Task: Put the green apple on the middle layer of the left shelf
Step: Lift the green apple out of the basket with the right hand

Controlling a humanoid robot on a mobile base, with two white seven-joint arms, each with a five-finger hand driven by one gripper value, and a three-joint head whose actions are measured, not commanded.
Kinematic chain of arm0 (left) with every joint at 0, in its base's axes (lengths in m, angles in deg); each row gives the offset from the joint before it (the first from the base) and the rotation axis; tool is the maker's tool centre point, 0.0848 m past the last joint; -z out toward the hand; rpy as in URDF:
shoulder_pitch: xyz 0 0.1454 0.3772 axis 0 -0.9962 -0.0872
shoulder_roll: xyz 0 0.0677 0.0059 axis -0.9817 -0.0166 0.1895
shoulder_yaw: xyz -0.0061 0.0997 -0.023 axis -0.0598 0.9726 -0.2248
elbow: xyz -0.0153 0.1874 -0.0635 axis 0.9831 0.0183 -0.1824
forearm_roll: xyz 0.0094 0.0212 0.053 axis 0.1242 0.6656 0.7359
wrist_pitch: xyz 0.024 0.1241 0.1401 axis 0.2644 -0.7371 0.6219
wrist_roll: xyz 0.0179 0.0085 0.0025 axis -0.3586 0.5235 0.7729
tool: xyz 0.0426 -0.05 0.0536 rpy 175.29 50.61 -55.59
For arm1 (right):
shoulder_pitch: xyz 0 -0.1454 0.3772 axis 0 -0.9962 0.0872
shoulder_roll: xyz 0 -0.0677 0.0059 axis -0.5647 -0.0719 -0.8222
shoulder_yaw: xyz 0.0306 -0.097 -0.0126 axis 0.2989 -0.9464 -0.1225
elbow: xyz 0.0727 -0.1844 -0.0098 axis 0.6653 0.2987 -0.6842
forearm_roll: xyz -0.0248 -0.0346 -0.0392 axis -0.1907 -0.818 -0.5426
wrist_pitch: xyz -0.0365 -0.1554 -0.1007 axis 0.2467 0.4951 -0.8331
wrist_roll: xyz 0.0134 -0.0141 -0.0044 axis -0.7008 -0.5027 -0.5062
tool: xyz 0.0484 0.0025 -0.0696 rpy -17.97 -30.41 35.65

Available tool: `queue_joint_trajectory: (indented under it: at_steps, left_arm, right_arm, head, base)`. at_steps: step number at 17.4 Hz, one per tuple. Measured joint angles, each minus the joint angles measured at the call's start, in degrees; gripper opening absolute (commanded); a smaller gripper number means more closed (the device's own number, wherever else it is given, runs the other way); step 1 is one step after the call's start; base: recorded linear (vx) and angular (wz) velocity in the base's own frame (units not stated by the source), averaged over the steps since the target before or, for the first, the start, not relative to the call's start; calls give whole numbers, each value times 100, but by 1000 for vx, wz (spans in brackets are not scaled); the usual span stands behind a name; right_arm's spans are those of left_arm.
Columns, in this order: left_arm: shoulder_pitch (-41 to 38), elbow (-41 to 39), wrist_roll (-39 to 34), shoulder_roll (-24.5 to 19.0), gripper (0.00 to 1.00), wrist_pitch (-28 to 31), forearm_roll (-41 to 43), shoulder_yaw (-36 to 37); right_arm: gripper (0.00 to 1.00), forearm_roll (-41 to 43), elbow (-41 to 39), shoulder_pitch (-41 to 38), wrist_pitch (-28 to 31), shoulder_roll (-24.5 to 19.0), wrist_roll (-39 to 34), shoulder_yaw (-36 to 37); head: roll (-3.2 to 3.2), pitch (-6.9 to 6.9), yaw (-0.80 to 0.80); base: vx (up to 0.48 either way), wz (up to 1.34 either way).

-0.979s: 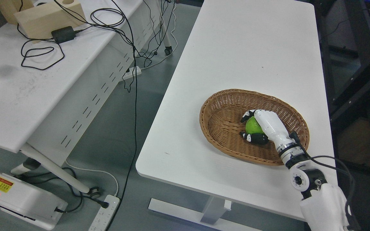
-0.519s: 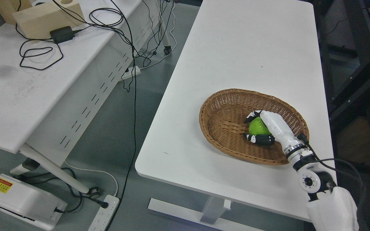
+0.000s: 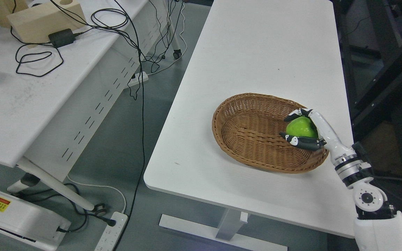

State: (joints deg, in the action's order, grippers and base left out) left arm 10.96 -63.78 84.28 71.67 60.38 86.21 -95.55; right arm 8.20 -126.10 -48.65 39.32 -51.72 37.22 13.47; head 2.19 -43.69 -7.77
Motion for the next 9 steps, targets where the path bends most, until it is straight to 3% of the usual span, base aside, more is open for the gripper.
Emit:
queue_joint_trajectory:
  at_steps: [9]
  left_arm:
    - [0, 0, 0, 0, 100, 0, 0, 0]
  right_arm:
    - [0, 571, -370, -236, 14, 27, -107, 531]
  head:
    - [0, 0, 0]
  base:
    - [-31, -113]
